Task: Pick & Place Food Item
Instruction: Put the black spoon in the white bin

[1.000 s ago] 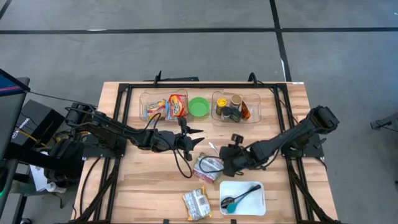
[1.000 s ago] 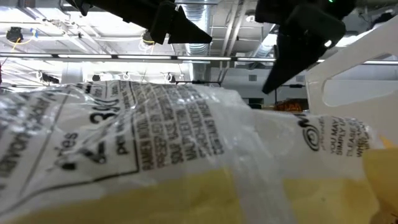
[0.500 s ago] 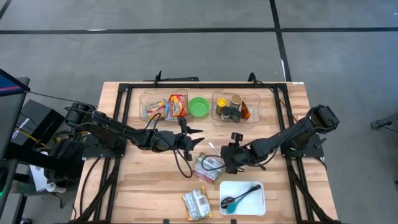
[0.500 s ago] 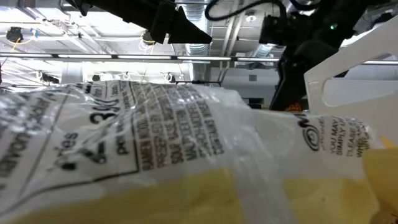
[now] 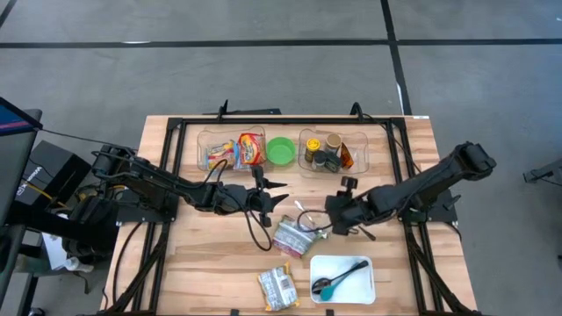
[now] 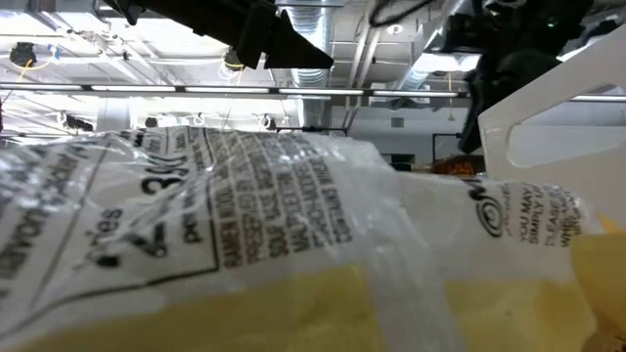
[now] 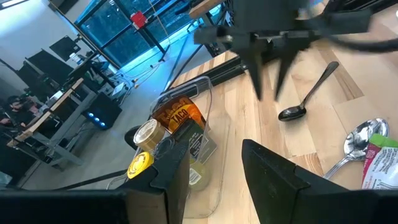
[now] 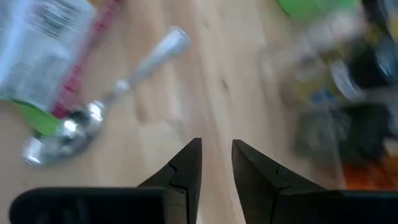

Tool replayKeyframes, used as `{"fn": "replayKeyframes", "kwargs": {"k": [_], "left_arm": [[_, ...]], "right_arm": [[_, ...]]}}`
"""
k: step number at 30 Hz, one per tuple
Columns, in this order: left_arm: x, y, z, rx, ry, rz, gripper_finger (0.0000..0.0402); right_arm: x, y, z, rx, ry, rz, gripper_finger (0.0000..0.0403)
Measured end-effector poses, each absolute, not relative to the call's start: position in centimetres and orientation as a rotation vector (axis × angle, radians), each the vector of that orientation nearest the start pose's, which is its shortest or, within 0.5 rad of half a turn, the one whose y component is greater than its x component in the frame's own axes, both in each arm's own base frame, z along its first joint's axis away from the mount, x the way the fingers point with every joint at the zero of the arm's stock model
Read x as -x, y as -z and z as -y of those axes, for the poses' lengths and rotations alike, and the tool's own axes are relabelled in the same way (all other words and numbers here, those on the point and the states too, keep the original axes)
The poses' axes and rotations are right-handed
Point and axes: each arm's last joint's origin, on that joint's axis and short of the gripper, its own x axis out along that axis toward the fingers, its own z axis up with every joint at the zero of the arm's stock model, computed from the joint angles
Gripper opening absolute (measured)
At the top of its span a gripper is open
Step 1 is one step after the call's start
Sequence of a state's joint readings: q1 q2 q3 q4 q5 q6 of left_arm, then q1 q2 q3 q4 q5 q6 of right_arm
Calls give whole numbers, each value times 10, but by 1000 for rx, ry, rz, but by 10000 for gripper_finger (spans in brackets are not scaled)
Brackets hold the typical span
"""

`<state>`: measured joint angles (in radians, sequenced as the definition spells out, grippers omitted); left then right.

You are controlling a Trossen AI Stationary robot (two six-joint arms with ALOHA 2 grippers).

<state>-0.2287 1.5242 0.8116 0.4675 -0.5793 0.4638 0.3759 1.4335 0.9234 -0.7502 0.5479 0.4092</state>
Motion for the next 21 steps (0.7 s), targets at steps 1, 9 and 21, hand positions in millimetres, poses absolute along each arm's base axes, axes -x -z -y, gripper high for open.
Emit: {"fn": "replayKeyframes", "kwargs": {"k": [1,9,21], "left_arm": [[-317,-230,57,-554,-291,-304,140],[-317,-230,57,-554,-291,-305,140],[-317,-230,57,-554,-291,-307,140]], "right_arm": [[-238,-211,-79,181,405,-1069,82],[-219,-223,-81,101,451,-992,82],[-168,-202,-59,-310,459,-1071,82]]}}
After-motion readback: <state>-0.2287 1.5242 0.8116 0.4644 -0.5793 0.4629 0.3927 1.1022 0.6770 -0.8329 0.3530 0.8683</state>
